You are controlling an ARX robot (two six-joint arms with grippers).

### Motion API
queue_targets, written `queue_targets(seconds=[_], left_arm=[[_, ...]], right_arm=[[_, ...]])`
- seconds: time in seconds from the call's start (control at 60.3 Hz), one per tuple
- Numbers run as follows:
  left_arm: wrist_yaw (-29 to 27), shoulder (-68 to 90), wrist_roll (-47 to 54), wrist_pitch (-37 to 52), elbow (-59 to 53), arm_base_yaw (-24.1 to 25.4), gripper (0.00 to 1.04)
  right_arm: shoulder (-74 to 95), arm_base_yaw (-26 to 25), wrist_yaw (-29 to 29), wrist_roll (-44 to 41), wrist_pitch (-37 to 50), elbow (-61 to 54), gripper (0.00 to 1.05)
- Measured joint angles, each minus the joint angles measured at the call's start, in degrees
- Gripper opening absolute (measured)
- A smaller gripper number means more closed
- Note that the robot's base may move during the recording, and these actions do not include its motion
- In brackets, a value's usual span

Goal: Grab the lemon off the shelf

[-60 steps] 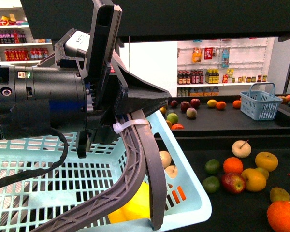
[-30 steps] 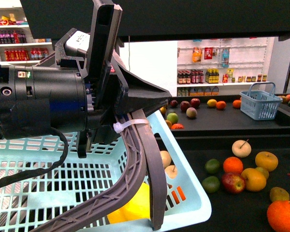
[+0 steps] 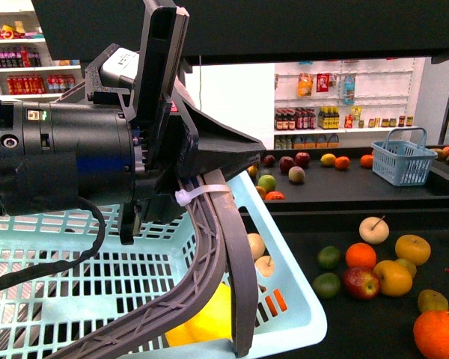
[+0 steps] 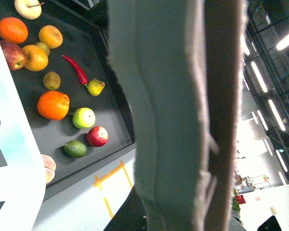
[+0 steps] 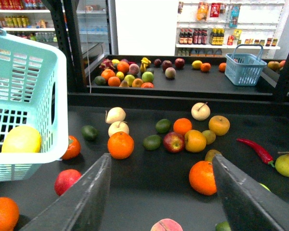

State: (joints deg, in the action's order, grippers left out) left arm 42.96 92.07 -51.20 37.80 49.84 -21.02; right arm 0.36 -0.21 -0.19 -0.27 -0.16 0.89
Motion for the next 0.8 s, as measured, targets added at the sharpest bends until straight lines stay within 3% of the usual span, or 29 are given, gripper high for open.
queue_targets(seconds=[0.216,0.481,0.664,0.797], left_arm=[[0.02,0.00,-0.02,0.00,0.00,0.00,0.07],[-0.02,0.00,-0.02,0.00,0.00,0.00,0.07],[-17.55,0.87,-7.21,4.85,0.04,0.83,0.07],[-23.89,3.58,-12.09,12.46,1.73,5.81,0.07]], right_arm=[[-0.02,0.00,0.00,0.02,0.00,0.00,0.98],[-0.02,0.00,0.00,0.07,0.00,0.00,0.97],[-0.04,0.00,0.00,0.07,0.00,0.00,0.97],[-0.04,0.00,0.00,0.07,0.00,0.00,0.97]])
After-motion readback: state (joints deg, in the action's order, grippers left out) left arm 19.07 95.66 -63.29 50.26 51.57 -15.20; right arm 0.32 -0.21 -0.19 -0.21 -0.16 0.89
